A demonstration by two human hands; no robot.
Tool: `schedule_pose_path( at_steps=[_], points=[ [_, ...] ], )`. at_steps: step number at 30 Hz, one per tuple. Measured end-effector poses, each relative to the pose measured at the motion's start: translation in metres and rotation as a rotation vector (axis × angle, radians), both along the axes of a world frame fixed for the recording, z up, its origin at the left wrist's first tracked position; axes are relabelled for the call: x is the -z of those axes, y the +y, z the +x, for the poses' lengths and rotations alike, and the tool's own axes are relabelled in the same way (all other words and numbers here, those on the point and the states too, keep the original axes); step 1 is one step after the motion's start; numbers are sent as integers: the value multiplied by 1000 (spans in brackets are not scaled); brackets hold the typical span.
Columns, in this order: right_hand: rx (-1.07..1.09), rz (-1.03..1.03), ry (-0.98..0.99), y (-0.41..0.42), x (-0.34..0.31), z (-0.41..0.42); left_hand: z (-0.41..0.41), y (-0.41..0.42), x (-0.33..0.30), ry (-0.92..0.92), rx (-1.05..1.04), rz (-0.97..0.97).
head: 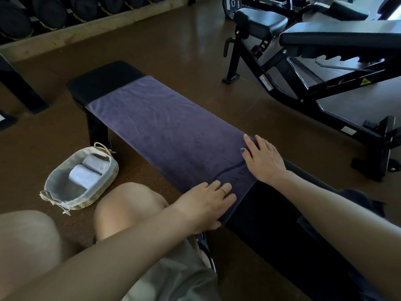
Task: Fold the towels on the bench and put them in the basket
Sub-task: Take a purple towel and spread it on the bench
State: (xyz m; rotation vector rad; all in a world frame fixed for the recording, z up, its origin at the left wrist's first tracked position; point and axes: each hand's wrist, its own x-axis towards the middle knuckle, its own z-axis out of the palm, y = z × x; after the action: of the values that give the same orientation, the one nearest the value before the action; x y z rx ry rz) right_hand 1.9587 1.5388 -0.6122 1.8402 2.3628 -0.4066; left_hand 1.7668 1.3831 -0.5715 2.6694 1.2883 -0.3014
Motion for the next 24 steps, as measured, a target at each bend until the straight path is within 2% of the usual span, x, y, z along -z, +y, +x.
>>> schedule_pose_path(
  at_steps=[3,4,5,7,9,11,14,17,20,24],
  points=[
    [-30,96,-9,3,-9,-9,-9,14,-7,-212,-192,19],
    [-65,135,11,2,-12,-15,-12,21,-7,-213,-273,44],
    [-106,161,42,1,-13,-21,-16,27,-5,-164,-349,36],
    [-175,158,93,-2,-11,-32,-21,33,3,-48,-461,-99],
    [-193,131,74,-5,-2,-36,-25,32,12,26,-479,-226],
    [-118,121,39,-5,7,-33,-35,35,14,41,-442,-265],
    [59,136,61,-6,6,-36,-65,53,3,-8,-526,-208],
    [-96,217,110,-3,0,-66,-93,77,-3,-7,-714,-117],
    [-244,211,174,5,0,-108,-107,94,7,-4,-746,-81],
    [-233,131,83,24,10,-122,-164,99,24,19,-827,-112]
  ],
)
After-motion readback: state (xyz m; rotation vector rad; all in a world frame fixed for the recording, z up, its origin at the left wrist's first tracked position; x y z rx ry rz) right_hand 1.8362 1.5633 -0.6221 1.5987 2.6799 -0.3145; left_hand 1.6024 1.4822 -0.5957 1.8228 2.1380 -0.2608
